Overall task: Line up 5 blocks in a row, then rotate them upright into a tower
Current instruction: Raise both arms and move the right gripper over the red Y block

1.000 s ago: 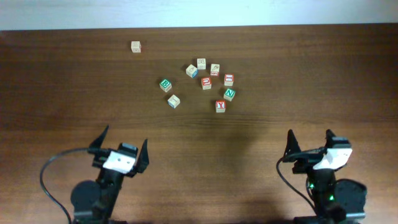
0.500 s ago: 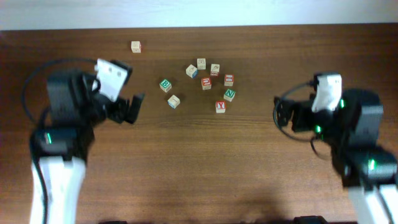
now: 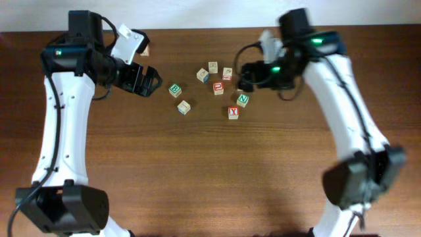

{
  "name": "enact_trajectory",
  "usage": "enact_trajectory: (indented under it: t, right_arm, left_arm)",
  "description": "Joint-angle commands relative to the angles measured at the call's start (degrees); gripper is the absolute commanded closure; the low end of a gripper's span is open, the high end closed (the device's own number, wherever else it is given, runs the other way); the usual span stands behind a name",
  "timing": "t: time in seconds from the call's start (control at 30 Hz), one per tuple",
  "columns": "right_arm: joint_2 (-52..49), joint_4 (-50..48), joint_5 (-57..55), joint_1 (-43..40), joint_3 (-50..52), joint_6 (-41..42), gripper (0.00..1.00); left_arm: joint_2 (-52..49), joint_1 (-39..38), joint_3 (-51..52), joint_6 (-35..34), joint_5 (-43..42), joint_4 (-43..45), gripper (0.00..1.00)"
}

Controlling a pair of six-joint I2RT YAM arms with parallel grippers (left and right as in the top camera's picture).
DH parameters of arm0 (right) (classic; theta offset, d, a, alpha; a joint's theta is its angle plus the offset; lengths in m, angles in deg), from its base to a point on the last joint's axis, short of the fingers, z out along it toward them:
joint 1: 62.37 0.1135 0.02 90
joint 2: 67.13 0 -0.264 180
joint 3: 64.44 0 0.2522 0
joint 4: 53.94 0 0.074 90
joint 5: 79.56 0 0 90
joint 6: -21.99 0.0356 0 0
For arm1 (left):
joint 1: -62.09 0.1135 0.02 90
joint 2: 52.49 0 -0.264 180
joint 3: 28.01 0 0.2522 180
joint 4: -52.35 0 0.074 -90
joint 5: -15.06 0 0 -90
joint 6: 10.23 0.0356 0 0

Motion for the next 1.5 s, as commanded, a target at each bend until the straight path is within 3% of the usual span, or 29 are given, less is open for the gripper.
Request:
enact_trajectory:
  t: [0.0, 0.03, 0.07, 0.13, 0.2, 0.43, 0.83, 1.1, 1.47]
  right_arm:
    - [-6.7, -3.0, 6.0, 2.6, -1.4, 2.5, 0.02]
    - [-8.4, -3.6, 5.5, 3.3, -1.4, 2.5, 0.02]
    - [-9.6, -4.0, 4.8, 3.8, -1.4, 2.5, 0.15]
    - [-11.9, -4.3, 1.4, 4.8, -1.4, 4.5, 0.22]
    - [-13.4, -4.2, -6.1, 6.0, -1.2, 9.7, 0.27]
    - [-14.9, -6.2, -23.7, 11.2, 2.5, 23.3, 0.38]
    - [-15.0, -14.6, -23.5, 11.5, 9.2, 24.2, 0.46]
    - [-15.0, -15.8, -22.6, 11.5, 10.7, 24.2, 0.67]
    - [-14.9, -5.8, -18.9, 11.5, 10.6, 24.2, 0.75]
  left_arm:
    - [-0.8, 0.1, -1.4, -0.8, -6.0, -1.0, 0.01]
    - [-0.9, 0.1, -1.4, -0.8, -6.0, -1.1, 0.01]
    - [-0.9, 0.1, -1.4, -0.8, -5.9, -1.0, 0.01]
    - [-1.0, 0.1, -1.4, -0.8, -5.7, -1.1, 0.0]
    - [-1.4, 0.1, -1.4, -0.9, -4.2, -1.2, 0.07]
    - [-4.7, 0.1, -1.4, -23.3, 19.8, -1.0, 0.09]
    - [-8.5, 0.1, -1.4, -24.4, 20.3, -1.0, 0.12]
    - [-9.6, 0.1, -1.4, -24.4, 20.2, -0.6, 0.11]
    - [-10.2, 0.1, -1.4, -24.4, 20.2, -0.8, 0.11]
